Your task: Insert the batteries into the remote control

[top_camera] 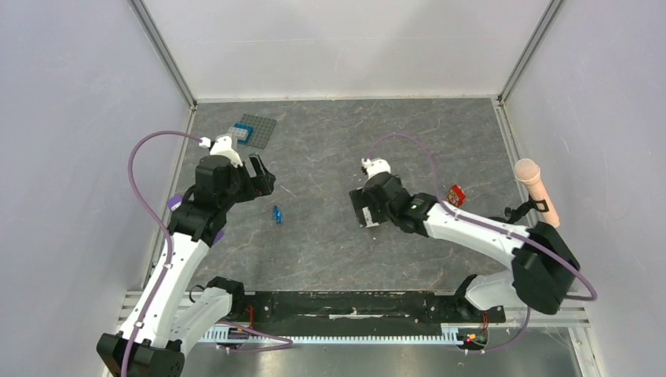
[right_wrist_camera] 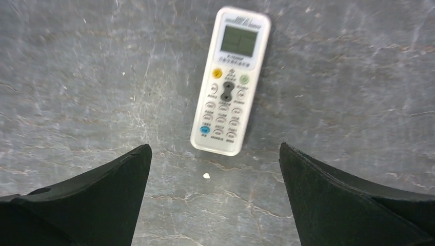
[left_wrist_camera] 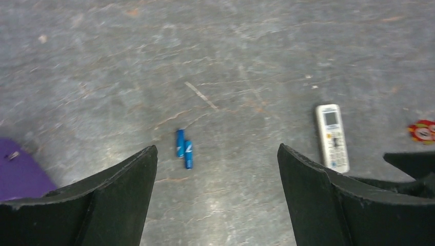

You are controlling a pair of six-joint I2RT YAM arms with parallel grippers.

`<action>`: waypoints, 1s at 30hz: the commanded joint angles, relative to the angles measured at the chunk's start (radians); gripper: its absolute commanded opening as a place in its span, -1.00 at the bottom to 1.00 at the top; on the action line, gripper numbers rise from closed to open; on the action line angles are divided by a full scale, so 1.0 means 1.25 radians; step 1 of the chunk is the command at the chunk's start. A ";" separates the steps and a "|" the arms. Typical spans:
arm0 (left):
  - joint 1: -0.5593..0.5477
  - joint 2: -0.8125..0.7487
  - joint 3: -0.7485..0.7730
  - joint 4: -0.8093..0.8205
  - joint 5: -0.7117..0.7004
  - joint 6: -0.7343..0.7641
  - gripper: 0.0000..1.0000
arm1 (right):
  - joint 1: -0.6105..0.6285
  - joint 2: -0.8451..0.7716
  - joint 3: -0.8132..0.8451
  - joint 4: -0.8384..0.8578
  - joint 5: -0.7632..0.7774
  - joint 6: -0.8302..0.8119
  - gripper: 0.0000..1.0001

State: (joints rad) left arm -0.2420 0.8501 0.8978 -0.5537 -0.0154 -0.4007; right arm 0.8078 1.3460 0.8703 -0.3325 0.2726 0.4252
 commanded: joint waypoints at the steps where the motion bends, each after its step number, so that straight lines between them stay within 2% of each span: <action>1: 0.005 -0.018 -0.027 -0.004 -0.105 0.025 0.83 | 0.056 0.076 0.036 0.002 0.124 0.075 0.96; 4: 0.005 -0.042 -0.037 0.007 -0.106 0.010 0.83 | 0.060 0.128 0.041 -0.005 0.156 0.128 0.96; 11: 0.006 -0.107 -0.052 0.013 -0.115 0.012 0.83 | 0.059 0.230 0.077 -0.022 0.154 0.152 0.91; 15: 0.006 -0.113 -0.042 0.006 -0.108 0.014 0.83 | 0.059 0.260 0.073 -0.006 0.117 0.164 0.74; 17: 0.006 -0.112 -0.036 0.000 -0.101 0.014 0.83 | 0.055 0.264 0.069 0.003 0.102 0.168 0.60; 21: 0.006 -0.114 -0.033 -0.007 -0.095 0.018 0.83 | 0.033 0.255 0.039 0.046 0.047 0.174 0.48; 24: 0.006 -0.122 -0.038 -0.004 -0.104 0.021 0.83 | 0.014 0.266 0.039 0.049 0.018 0.176 0.29; 28: 0.006 -0.125 -0.043 0.005 -0.098 0.018 0.83 | 0.005 0.272 0.045 0.052 0.004 0.167 -0.22; 30: 0.006 -0.130 -0.044 0.007 -0.087 0.015 0.83 | 0.004 0.268 0.049 0.053 -0.001 0.160 -0.38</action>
State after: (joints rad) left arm -0.2417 0.7036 0.8310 -0.5743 -0.1295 -0.4007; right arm 0.8150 1.6711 0.9234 -0.2974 0.3016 0.6262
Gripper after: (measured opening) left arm 0.916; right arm 0.534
